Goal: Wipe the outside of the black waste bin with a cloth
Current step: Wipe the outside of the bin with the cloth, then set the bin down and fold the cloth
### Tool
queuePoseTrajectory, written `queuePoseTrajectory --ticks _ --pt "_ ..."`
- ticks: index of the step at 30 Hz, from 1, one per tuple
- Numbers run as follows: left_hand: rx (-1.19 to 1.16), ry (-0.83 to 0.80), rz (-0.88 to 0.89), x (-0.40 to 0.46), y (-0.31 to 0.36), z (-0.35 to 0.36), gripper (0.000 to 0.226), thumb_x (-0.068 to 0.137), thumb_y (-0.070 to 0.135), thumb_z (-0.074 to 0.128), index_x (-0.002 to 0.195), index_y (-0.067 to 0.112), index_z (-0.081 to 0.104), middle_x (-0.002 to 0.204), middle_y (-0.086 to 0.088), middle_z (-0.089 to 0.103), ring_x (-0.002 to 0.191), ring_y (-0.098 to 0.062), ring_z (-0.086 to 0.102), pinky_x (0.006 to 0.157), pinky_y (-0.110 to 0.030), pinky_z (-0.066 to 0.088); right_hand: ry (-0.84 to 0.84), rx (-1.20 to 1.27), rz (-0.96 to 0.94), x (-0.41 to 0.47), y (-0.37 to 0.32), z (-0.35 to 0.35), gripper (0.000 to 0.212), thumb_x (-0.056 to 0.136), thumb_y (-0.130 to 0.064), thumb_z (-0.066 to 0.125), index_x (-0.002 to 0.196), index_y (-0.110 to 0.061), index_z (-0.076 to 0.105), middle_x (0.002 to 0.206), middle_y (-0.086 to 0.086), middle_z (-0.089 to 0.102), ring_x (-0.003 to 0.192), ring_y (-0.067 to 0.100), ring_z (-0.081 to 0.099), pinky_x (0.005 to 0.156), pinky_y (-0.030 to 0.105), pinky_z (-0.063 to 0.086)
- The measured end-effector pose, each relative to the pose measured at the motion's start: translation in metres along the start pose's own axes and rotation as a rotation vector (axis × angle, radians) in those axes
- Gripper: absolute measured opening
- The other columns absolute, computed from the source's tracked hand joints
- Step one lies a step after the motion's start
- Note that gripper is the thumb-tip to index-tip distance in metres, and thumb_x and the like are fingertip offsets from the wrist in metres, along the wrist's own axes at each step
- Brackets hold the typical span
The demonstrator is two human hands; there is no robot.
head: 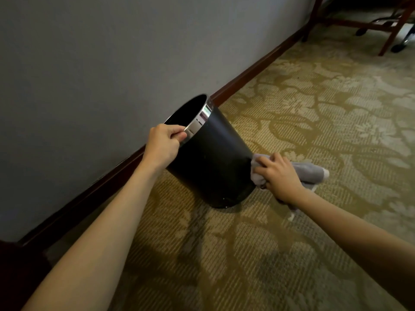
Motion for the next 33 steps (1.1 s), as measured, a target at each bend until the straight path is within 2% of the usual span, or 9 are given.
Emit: queuePoseTrajectory --ticks 4,9,12,16,20,22,28,31,33 --pt "0.039 -0.053 0.036 -0.007 0.006 0.008 0.02 0.089 0.013 0.061 0.105 0.018 0.073 0.085 0.016 0.068 0.087 -0.001 0.063 0.075 -0.013 0.044 0.003 0.188 0.178 -0.003 0.03 0.004 0.023 0.084 -0.011 0.058 0.098 -0.026 0.069 0.113 0.0 0.054 0.093 0.021 0.047 0.084 0.034 0.036" --pt "0.067 -0.182 0.171 -0.024 0.034 0.033 0.022 0.088 0.011 0.059 0.097 0.025 0.074 0.088 0.011 0.071 0.089 -0.011 0.065 0.083 -0.044 0.052 0.011 0.654 0.474 -0.009 0.054 0.009 0.024 0.076 0.002 0.063 0.086 -0.018 0.072 0.093 0.004 0.066 0.09 0.023 0.059 0.079 0.038 0.045" --pt "0.168 -0.251 0.345 -0.037 0.056 0.049 0.02 0.086 0.012 0.062 0.099 0.022 0.073 0.086 0.017 0.064 0.087 -0.01 0.062 0.078 -0.043 0.052 -0.037 0.906 0.601 -0.033 0.05 0.024 0.02 0.075 0.008 0.059 0.085 -0.005 0.071 0.086 0.014 0.072 0.085 0.026 0.067 0.076 0.038 0.054" --pt "0.364 -0.385 0.55 -0.061 0.076 0.071 0.022 0.084 0.01 0.064 0.098 0.026 0.072 0.081 0.021 0.053 0.082 -0.001 0.051 0.066 -0.024 0.037 -0.001 1.372 0.925 -0.081 0.025 0.072 0.014 0.08 0.016 0.053 0.087 0.011 0.064 0.081 0.021 0.069 0.07 0.027 0.067 0.056 0.028 0.055" --pt "0.416 -0.376 0.556 -0.07 0.053 0.052 0.02 0.082 0.004 0.066 0.093 0.019 0.073 0.082 0.01 0.063 0.082 -0.012 0.058 0.069 -0.027 0.04 0.092 1.508 1.001 -0.072 -0.004 0.092 0.041 0.076 0.028 0.045 0.059 -0.009 0.04 0.072 0.018 0.056 0.06 0.025 0.06 0.051 0.027 0.053" --pt "0.392 -0.324 0.529 -0.067 0.036 0.032 0.021 0.079 -0.002 0.067 0.093 0.013 0.073 0.081 0.007 0.065 0.081 -0.02 0.062 0.073 -0.035 0.044 0.152 1.569 0.988 -0.059 -0.013 0.09 0.049 0.073 0.032 0.041 0.06 -0.015 0.03 0.07 0.016 0.05 0.058 0.024 0.057 0.052 0.028 0.052" --pt "0.334 -0.279 0.528 -0.064 0.034 0.039 0.018 0.083 0.006 0.064 0.098 0.012 0.073 0.085 0.012 0.063 0.083 -0.016 0.062 0.081 -0.036 0.042 0.131 1.505 0.98 -0.055 0.003 0.079 0.023 0.075 0.025 0.046 0.087 0.009 0.058 0.079 0.028 0.066 0.068 0.031 0.066 0.061 0.038 0.058" --pt "0.344 -0.354 0.548 -0.07 0.042 0.06 0.014 0.086 0.014 0.062 0.096 0.016 0.072 0.085 0.013 0.064 0.082 -0.007 0.058 0.082 -0.033 0.04 0.122 1.484 1.015 -0.068 0.012 0.078 0.022 0.078 0.022 0.051 0.088 0.005 0.06 0.072 0.016 0.068 0.062 0.023 0.068 0.053 0.032 0.056" --pt "0.377 -0.394 0.553 -0.076 0.043 0.071 0.012 0.088 0.014 0.061 0.094 0.019 0.071 0.085 0.012 0.065 0.082 -0.009 0.058 0.08 -0.033 0.041 0.11 1.45 1.021 -0.077 0.021 0.078 0.022 0.079 0.018 0.057 0.091 0.001 0.065 0.087 0.02 0.069 0.077 0.028 0.068 0.069 0.041 0.058"
Point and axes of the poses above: each hand's wrist, its own x-axis towards the middle knuckle, its own z-axis out of the palm, y = z × x, the point moved 9 cm from there along x, towards the middle knuckle
